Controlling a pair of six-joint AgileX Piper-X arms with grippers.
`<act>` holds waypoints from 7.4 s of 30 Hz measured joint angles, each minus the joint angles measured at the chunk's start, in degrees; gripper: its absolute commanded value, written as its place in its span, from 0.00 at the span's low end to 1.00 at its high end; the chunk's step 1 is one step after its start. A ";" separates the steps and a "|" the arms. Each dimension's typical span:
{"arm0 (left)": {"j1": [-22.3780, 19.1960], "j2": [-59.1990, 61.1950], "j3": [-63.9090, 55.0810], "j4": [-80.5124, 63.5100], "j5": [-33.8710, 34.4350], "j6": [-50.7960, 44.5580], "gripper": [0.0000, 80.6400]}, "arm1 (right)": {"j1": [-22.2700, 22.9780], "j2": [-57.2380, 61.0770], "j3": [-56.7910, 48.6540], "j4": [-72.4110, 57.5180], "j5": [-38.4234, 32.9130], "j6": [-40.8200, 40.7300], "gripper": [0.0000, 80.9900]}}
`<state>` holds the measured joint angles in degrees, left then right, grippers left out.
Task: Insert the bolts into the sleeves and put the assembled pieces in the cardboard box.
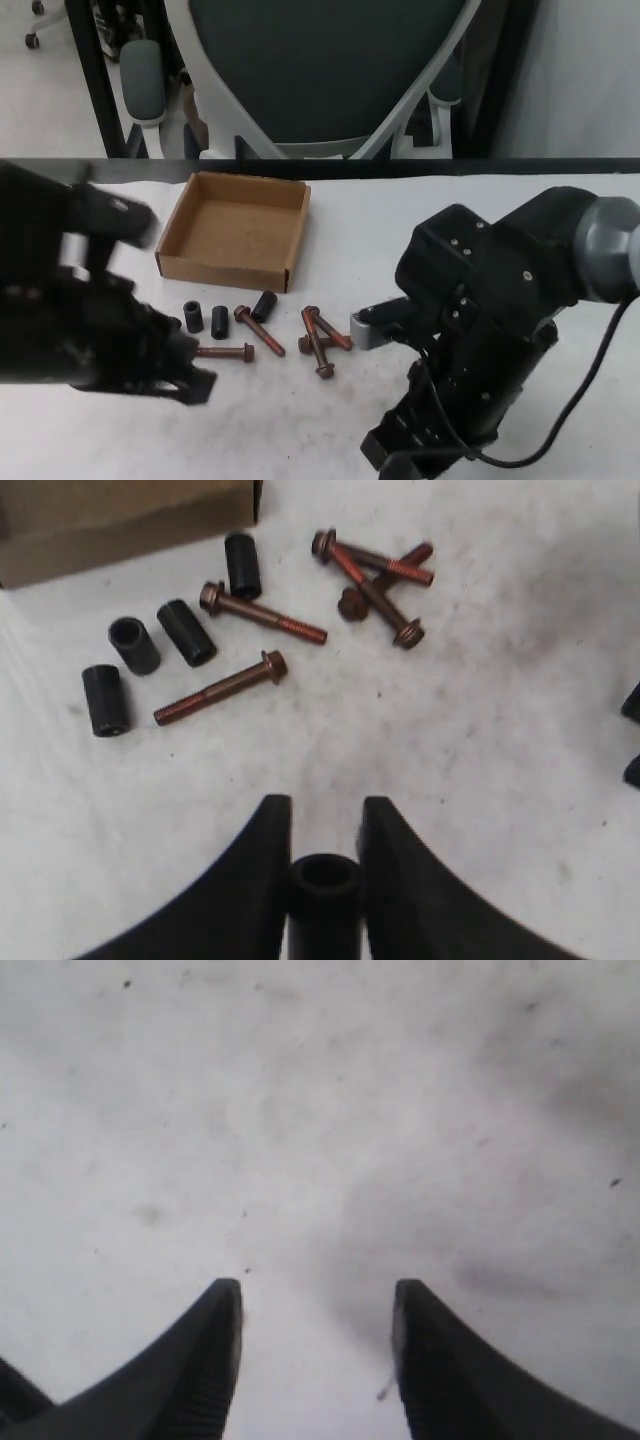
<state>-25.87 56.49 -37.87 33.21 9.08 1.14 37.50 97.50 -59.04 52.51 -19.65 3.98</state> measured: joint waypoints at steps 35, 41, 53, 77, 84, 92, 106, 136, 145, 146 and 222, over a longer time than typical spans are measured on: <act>0.00 11.48 0.20 2.80 2.22 -11.01 0.57 | 0.33 -0.27 -13.61 -5.67 6.98 3.59 0.55; 0.00 18.78 0.20 5.00 2.22 -11.22 0.62 | 0.33 -0.27 -13.61 -5.67 6.98 3.46 0.55; 0.00 20.38 0.20 14.79 2.22 -11.38 0.62 | 0.33 -0.27 -13.61 -5.67 7.05 3.46 0.55; 0.00 20.38 2.03 17.45 5.24 -30.57 0.62 | 0.33 -0.27 -13.61 -3.81 7.05 1.29 0.55; 0.00 20.38 7.57 13.13 5.23 -36.11 0.62 | 0.33 -0.27 -13.61 -3.63 7.05 -0.05 0.55; -4.30 20.27 8.06 8.11 3.41 -41.52 0.62 | 0.33 -0.27 -13.61 -3.63 7.14 -0.05 0.55; -10.97 20.27 8.06 5.58 -4.40 -28.04 0.61 | 0.33 -0.27 -13.61 -2.66 7.14 -0.05 0.55; -11.23 20.27 8.25 2.52 -8.49 -21.28 0.00 | 0.33 -0.27 -13.61 -1.85 8.00 -0.05 0.55; -11.23 20.27 8.25 2.86 -7.67 -20.33 0.01 | 0.33 -0.27 -13.61 -3.22 9.42 -0.05 0.55; -11.23 20.27 8.25 2.86 -7.67 -20.21 0.01 | 0.33 -0.27 -13.61 -3.52 9.42 -0.05 0.55; -11.23 -45.31 7.61 30.00 -9.08 -17.42 0.01 | 2.68 39.38 -61.89 14.72 11.65 -7.83 0.55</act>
<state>-37.10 11.18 -30.25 63.21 0.00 -16.28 40.18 136.88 -120.93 67.24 -8.01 -3.85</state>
